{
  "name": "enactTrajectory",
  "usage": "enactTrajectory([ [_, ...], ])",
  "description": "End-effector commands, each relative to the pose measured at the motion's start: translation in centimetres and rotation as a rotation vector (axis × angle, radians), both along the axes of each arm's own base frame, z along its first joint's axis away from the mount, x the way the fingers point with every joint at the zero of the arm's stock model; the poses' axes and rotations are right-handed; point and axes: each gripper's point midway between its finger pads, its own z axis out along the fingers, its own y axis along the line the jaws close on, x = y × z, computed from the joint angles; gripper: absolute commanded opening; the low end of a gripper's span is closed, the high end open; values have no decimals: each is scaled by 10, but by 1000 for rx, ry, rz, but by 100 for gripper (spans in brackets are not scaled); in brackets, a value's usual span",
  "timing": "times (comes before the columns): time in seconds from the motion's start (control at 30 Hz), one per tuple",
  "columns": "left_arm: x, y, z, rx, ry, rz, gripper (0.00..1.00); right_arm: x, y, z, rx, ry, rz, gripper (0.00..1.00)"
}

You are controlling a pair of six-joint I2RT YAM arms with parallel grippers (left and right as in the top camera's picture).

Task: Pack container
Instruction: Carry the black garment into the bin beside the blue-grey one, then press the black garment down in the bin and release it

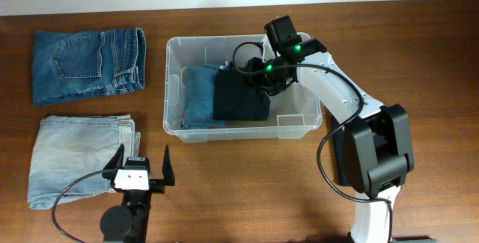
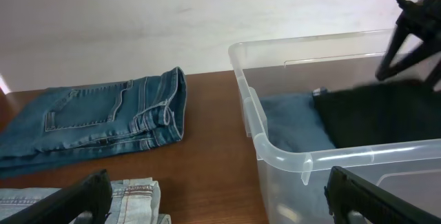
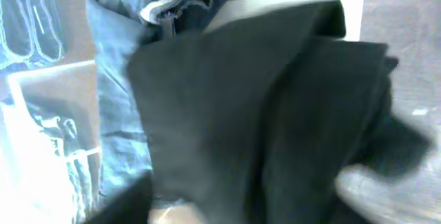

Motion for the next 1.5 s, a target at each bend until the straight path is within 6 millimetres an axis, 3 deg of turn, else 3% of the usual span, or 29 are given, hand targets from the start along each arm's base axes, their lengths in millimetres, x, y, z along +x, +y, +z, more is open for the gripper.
enactTrajectory([
  [0.0,0,0,-2,12,0,-2,99,5,1,3,-18,-27,-1,88],
  [0.1,0,0,-2,12,1,-2,99,6,-1,3,-29,-35,-7,98],
  [0.17,0,0,-2,12,1,-2,99,10,-6,2,-58,-50,-22,99],
  [0.43,0,0,-2,12,1,-2,99,21,0,27,-102,-169,87,96],
  [0.6,0,0,-2,12,1,-2,99,24,-16,28,-280,-212,81,95],
  [0.73,0,0,-2,12,1,-2,99,17,-1,31,-283,-233,142,93],
  [0.8,0,0,-2,12,1,-2,99,14,9,31,-276,-243,160,87],
  [0.9,0,0,-2,12,0,-2,100,11,21,32,-285,-267,179,61],
  [1.07,0,0,-2,12,1,-2,99,10,35,32,-308,-305,192,32],
  [1.37,0,0,-2,12,1,-2,99,9,43,-10,-334,-238,198,14],
  [1.47,0,0,-2,12,1,-2,99,7,44,-20,-342,-220,206,14],
])
